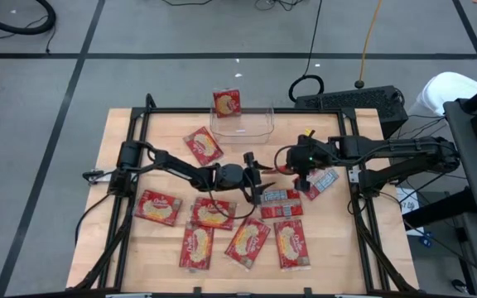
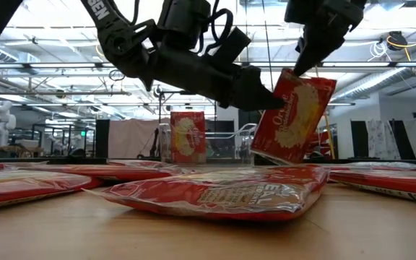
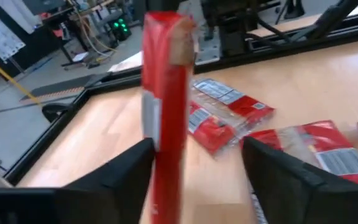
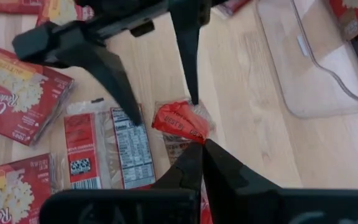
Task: Sort popcorn bags into baskets
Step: Put the red popcorn bag into the transparent bin
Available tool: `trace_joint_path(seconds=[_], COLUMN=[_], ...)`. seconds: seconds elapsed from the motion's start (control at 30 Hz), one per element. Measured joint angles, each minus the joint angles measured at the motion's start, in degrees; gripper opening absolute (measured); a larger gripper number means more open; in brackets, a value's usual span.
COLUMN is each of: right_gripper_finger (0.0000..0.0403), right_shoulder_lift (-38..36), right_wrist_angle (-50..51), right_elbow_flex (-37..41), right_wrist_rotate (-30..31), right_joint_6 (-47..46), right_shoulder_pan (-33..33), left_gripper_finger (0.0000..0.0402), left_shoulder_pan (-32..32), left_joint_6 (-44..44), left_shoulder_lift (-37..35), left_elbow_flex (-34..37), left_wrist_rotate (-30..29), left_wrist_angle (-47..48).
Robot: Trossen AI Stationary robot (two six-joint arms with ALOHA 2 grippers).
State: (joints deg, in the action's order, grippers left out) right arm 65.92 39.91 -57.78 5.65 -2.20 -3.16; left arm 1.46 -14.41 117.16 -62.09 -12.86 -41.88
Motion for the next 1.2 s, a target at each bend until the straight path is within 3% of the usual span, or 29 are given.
trace_joint_path(seconds=[0.27, 0.47, 0.67, 0.8, 0.97, 1.2], right_gripper_finger=[0.0, 0.0, 0.0024, 0.0076, 0.0144, 0.0218], right_shoulder_lift=[0.0, 0.0, -0.6, -1.9, -2.6, 1.1], right_wrist_angle=[-2.1, -2.3, -2.5, -2.7, -2.9, -19.6], right_elbow_flex=[0.0, 0.0, 0.0, 0.0, 0.0, 4.4], right_wrist_rotate=[-0.1, 0.1, 0.5, 1.0, 6.9, 9.2], right_joint_6=[1.6, 2.9, 1.2, 0.0, -0.2, 2.3], right_shoulder_pan=[0.0, 0.0, 0.0, 0.3, 2.2, 5.5], left_gripper_finger=[0.0102, 0.0017, 0.0036, 0.0025, 0.0016, 0.0029], left_shoulder_pan=[-1.0, -1.2, -1.2, -1.6, -2.9, -3.2], left_joint_6=[0.8, 1.5, 2.7, 4.5, 7.3, 9.7], left_shoulder_lift=[0.0, 0.0, -2.5, -8.0, -16.6, -23.0], left_elbow_flex=[0.0, 0.0, 0.0, 0.0, -0.1, -0.1], left_wrist_rotate=[4.8, 4.8, 4.9, 5.0, 5.2, 5.2], left_wrist_angle=[0.4, 0.7, 6.6, 17.0, 34.7, 50.1])
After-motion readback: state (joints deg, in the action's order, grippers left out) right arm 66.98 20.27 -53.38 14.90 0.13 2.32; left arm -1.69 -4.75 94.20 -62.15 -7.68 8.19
